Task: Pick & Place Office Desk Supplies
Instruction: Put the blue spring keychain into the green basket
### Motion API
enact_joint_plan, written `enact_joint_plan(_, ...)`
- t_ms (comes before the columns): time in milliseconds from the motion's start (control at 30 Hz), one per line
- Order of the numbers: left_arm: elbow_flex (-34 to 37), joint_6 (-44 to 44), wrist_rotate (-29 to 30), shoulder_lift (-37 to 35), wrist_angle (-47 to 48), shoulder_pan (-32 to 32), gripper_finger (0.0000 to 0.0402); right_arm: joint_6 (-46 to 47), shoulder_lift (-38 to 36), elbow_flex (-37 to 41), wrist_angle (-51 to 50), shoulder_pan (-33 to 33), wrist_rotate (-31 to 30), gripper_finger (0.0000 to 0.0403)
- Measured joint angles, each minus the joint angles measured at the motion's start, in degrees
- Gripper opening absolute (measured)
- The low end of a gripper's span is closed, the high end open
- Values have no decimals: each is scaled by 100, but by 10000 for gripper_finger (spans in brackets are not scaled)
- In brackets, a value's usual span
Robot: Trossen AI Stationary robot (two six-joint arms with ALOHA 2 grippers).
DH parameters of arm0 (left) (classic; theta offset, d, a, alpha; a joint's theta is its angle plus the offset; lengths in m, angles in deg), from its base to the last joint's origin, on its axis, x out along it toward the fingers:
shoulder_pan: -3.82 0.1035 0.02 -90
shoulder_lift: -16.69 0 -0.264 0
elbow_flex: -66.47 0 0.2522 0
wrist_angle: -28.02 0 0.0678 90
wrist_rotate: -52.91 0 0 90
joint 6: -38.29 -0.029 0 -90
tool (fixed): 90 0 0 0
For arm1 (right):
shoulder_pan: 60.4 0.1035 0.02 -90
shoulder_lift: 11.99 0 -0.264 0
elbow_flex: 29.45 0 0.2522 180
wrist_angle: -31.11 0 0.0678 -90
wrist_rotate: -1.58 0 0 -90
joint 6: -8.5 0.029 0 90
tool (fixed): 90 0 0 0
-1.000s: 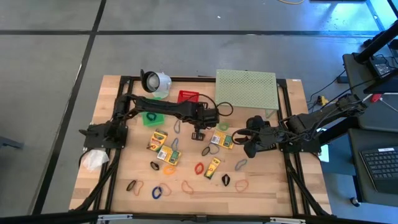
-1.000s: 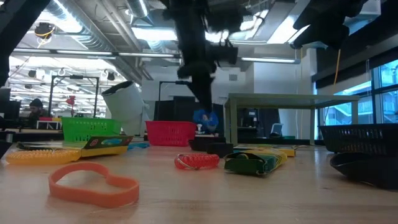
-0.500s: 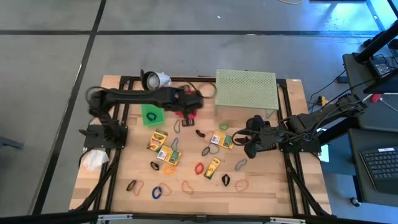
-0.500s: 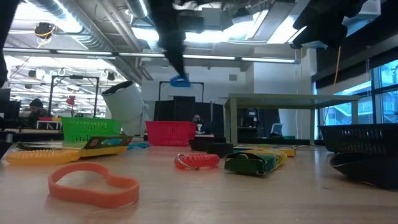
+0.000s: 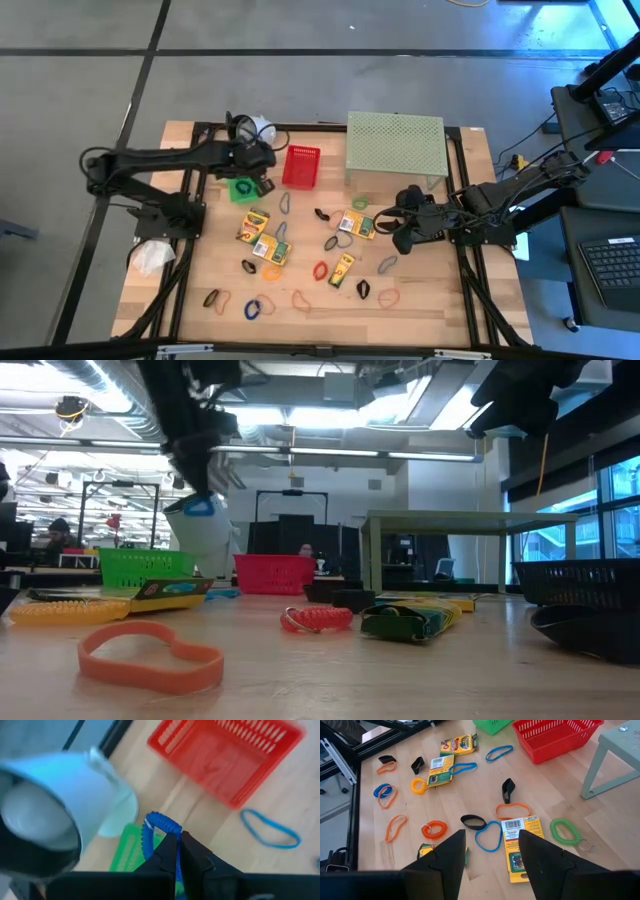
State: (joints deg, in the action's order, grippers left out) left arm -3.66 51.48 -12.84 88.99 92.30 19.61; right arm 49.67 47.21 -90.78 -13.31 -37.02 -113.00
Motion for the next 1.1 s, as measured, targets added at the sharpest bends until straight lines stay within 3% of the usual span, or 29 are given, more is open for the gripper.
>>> enact_joint_plan(200,628,367,-79,-221,-63,7,3,17,0,0,72,0,0,184)
enact_joint_plan(500,1476,909,-729,-227,-635,9,3,34,0,0,113,0,14,184)
enact_joint_plan(900,1495,1184,-1005,-225,-551,88,4,79,0,0,113,-1,15,184)
enact_joint_plan(1100,1495,1263,-942,-225,-533,204,29,76,0,0,113,0,15,184)
